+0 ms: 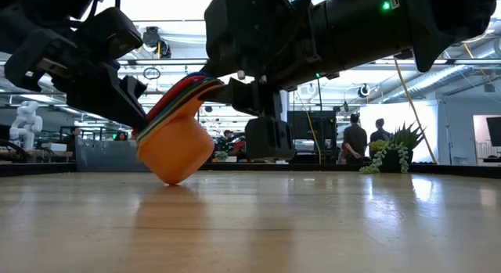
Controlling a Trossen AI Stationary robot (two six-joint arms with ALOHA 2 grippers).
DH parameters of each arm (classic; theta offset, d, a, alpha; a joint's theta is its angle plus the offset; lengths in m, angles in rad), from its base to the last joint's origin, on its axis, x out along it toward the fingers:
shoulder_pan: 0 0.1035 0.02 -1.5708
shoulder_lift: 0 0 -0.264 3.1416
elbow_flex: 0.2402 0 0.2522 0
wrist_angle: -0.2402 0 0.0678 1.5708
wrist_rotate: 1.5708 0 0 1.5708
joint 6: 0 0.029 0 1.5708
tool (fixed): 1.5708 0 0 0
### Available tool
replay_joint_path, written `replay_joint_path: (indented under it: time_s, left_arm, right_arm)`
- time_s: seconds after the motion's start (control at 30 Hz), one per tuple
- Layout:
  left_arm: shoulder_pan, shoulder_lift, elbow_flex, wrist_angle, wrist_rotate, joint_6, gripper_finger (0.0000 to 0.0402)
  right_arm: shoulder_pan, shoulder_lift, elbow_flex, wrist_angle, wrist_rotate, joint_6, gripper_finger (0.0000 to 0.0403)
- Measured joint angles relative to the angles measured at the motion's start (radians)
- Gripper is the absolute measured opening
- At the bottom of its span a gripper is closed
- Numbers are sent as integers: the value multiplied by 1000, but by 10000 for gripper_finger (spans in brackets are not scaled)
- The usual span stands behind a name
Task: Nest measuring cups in basket
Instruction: Put the stacked measuring cups into the black bin
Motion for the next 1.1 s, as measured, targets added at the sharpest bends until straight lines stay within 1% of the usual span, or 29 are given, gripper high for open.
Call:
replay_joint_path:
  time_s: [0.13,0.23,1.1]
  left_arm:
    - [3,-6,0,7,2,-10,69]
    - [4,-6,0,34,5,-10,80]
    - [5,-5,-1,46,7,-29,81]
  right_arm:
    - [0,0,0,-3,-3,-8,90]
    - [-2,0,0,-4,-8,-19,90]
    - [-2,0,0,-6,-2,18,91]
